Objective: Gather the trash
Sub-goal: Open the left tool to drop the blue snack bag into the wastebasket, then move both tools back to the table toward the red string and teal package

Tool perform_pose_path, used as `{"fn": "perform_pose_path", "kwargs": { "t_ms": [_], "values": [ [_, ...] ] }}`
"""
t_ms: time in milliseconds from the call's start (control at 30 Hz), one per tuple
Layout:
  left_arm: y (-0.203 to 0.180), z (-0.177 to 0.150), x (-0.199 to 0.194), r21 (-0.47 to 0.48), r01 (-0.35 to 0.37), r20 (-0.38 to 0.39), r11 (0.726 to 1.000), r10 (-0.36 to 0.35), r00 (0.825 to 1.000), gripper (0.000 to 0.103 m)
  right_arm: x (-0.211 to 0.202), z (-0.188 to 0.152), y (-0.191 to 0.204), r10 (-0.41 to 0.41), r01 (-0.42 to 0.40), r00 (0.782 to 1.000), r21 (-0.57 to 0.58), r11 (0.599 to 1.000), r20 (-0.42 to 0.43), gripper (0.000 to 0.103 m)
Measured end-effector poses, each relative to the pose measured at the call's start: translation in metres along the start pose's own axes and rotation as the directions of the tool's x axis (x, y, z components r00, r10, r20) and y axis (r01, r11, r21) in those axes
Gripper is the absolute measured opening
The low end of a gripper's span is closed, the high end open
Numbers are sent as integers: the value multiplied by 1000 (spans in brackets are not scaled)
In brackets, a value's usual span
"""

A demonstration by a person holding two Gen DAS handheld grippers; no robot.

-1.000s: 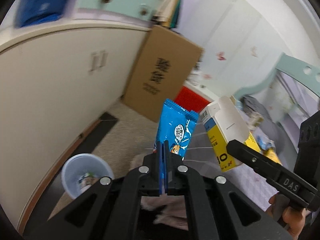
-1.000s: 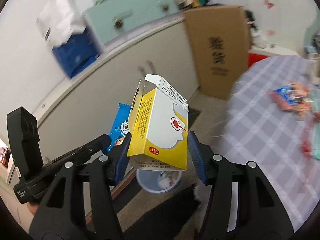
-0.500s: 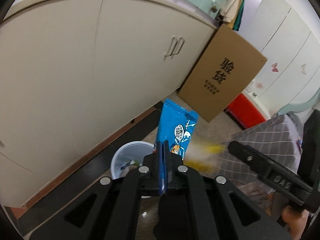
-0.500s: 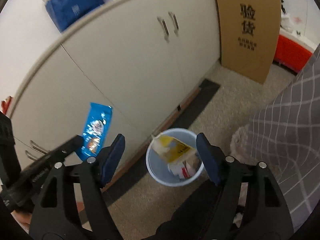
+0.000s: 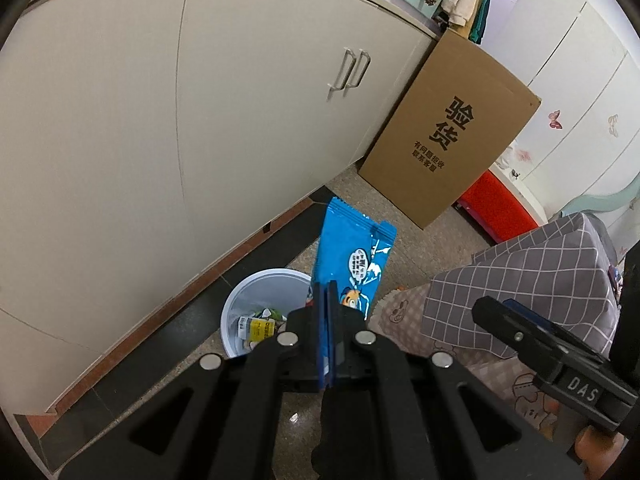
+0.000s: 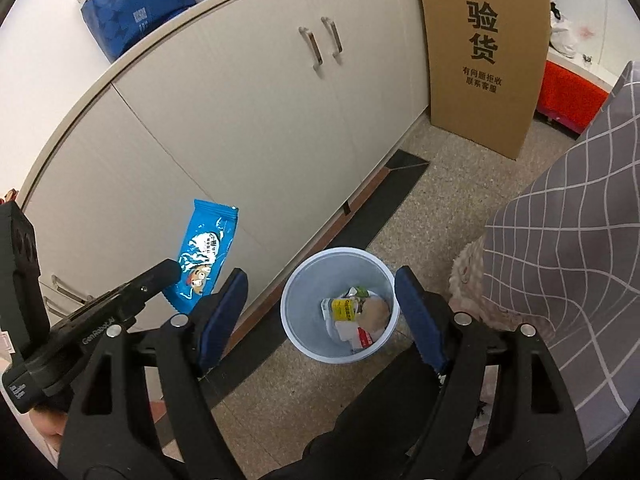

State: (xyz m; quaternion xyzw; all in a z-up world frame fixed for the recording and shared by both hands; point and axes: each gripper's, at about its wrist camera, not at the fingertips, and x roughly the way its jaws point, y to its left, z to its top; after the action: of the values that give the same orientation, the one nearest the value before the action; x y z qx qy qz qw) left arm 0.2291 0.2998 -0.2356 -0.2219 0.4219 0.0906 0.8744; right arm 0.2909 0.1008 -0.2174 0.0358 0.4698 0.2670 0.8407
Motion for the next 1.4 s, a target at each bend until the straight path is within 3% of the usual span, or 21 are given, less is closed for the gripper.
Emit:
{"fn": "perform_pose_path", "kwargs": {
  "t_ms": [500,567,600,633,700,1000,1200,1400],
  "values": [
    [-21,17,3,26,-27,11,999,26,1000,4,-32,6,-2,-4,6,993,-10,1000,115,76],
    [-20,20,10,12,-32,-24,999,32,999,19,-35,6,-3,-6,7,993,-7,1000,119,76],
    [-17,20,12,-1,-48,-34,999,48,998,47,-36,6,-4,-6,6,993,-5,1000,119,76],
    [-15,20,13,-17,-73,-33,997,72,997,63,-38,6,-5,-7,7,993,-2,1000,120,76],
    [-13,18,10,-24,-99,-32,995,98,995,63,-41,5,-7,-7,7,993,-3,1000,121,76],
    [-32,10,-29,2,-63,-6,998,63,998,64,-76,3,-8,4,-5,985,4,1000,175,76],
    [-62,7,-61,39,-18,35,999,17,999,64,-121,-1,-17,10,-13,969,12,1000,248,77],
    [-116,-2,-87,114,30,64,993,-37,997,64,-178,-8,-47,-13,-5,944,54,999,331,78]
  ]
}}
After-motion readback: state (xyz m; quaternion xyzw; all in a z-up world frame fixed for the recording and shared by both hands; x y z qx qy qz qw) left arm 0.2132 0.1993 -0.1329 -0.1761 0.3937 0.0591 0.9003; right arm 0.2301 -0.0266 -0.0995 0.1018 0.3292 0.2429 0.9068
